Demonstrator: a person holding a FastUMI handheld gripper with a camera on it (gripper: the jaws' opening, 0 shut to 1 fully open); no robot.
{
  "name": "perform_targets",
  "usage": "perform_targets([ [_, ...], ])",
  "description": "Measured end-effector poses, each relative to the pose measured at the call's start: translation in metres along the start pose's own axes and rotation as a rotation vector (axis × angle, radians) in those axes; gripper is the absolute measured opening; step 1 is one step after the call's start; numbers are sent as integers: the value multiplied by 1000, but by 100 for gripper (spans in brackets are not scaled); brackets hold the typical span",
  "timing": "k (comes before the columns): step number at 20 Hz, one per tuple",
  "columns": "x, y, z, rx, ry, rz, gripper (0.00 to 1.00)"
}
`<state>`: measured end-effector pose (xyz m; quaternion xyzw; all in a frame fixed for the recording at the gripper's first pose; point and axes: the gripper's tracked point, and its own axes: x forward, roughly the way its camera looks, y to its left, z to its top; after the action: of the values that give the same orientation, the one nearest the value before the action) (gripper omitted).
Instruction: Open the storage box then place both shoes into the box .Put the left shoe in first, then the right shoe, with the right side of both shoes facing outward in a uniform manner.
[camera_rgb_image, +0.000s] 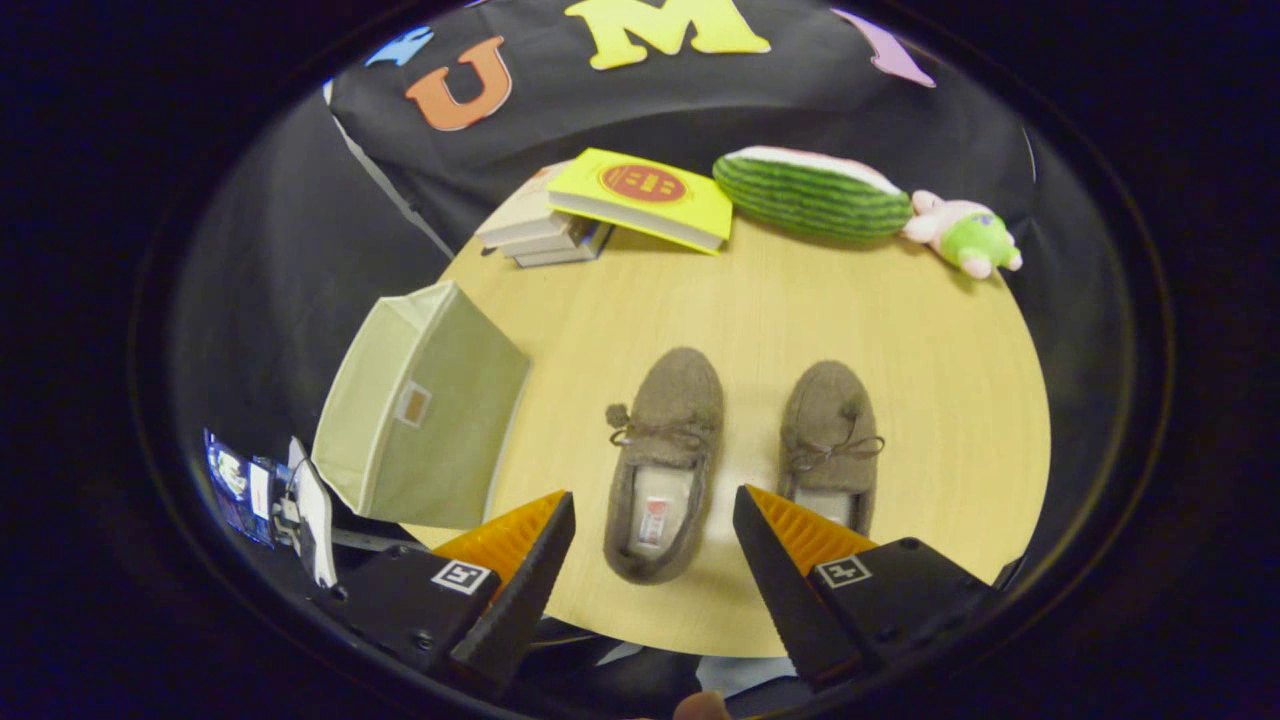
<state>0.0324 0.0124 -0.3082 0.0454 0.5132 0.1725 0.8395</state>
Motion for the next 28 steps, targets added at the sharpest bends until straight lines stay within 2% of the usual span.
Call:
perform_targets([
  [6,41,-17,-21,98,179,43,98],
  [12,59,-16,-34,174,286,88,74],
  [13,61,-14,-36,185,296,99,63],
  [16,65,-16,-39,200,309,94,41],
  [20,64,-19,-40,220,316,80,21],
  [21,60,-17,-41,234,316,87,12],
  [23,53,-6,-44,288,320,114,6],
  [28,16,35,-31,396,275,195,6],
])
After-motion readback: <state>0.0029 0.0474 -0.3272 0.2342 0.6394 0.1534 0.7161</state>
